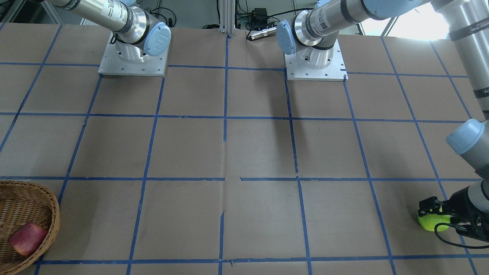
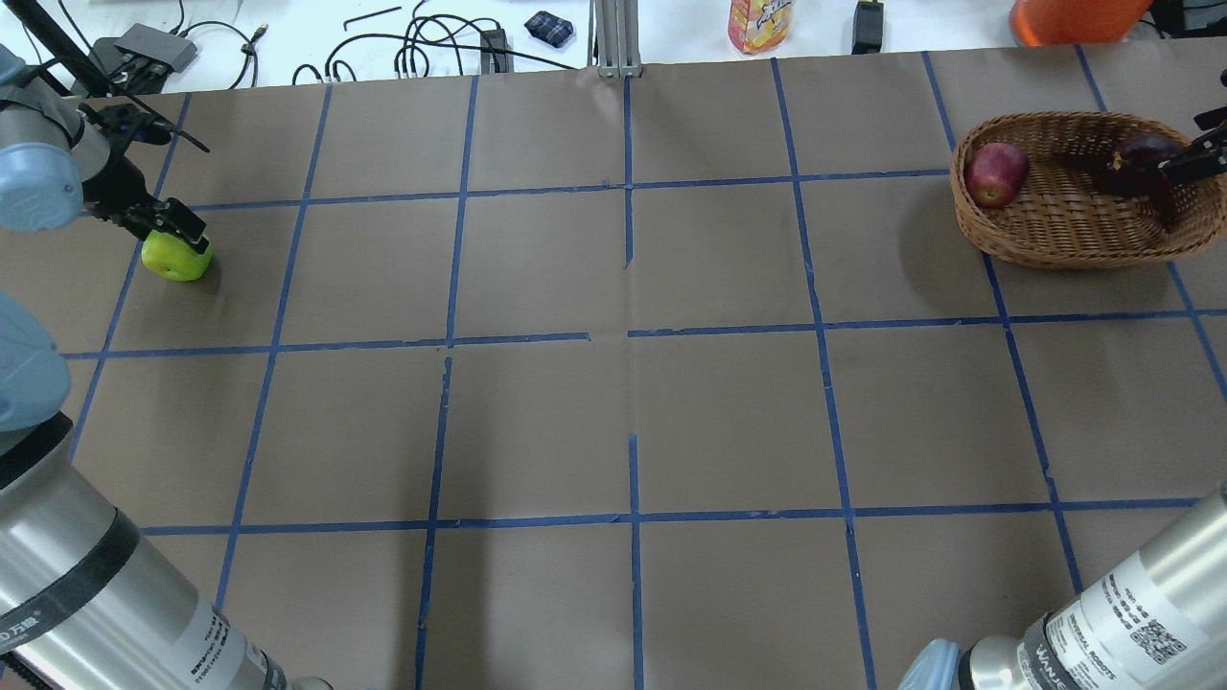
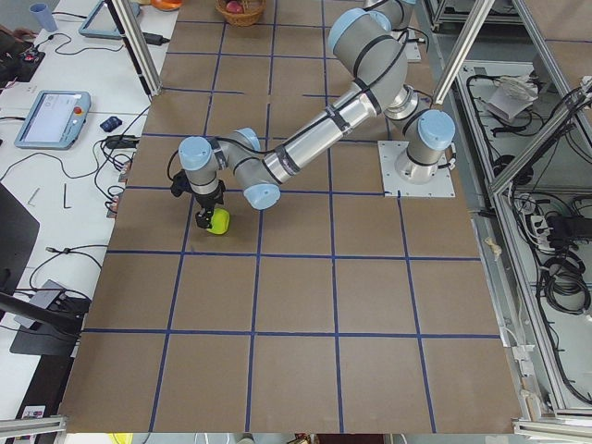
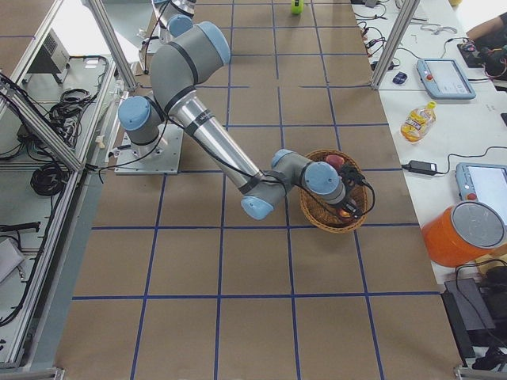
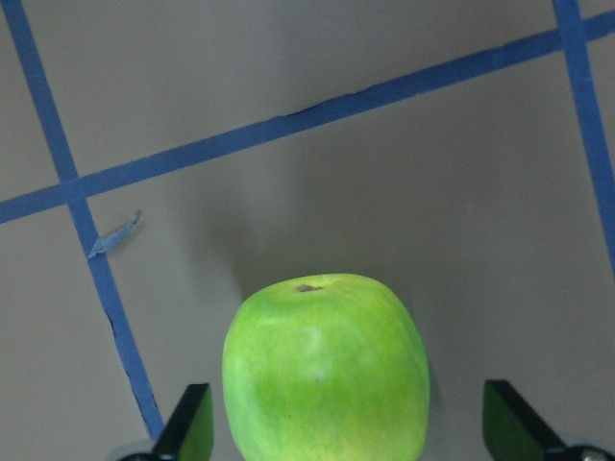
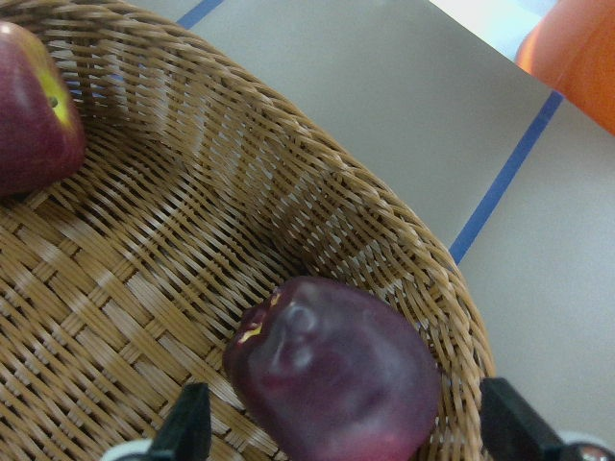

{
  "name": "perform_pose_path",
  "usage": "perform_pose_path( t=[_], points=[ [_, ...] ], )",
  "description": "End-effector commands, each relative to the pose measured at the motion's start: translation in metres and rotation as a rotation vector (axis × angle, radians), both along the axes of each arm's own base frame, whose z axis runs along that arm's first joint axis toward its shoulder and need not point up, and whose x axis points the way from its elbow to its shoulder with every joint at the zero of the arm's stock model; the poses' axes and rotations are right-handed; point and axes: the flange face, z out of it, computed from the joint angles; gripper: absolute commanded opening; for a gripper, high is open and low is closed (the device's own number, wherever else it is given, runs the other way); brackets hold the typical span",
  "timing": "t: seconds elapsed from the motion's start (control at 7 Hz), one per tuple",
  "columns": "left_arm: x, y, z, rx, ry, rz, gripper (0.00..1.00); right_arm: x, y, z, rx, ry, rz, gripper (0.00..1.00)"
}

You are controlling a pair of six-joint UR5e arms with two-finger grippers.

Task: Put all apples into basket
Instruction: 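Grasp the green apple with the left gripper while the right arm withdraws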

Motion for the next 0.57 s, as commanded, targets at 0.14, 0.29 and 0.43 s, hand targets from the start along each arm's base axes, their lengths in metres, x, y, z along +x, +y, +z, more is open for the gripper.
perform_pose_path(
  t=[0.14, 0.29, 0.43],
  points=[
    [-0.007, 0.0, 0.001, 0.019, 0.008, 0.056, 0.19, 0.006, 0.011, 0.028, 0.059, -0.03, -0.004, 1.0],
    [-0.034, 0.006, 0.028, 0.071, 0.047, 0.109, 0.1, 0.023, 0.026, 0.07, 0.142, -0.037, -0.014, 1.0],
    [-0.081, 0.016, 0.06, 0.136, 0.146, 0.24, 0.1, 0.043, 0.041, 0.112, 0.164, 0.005, -0.017, 1.0]
  ],
)
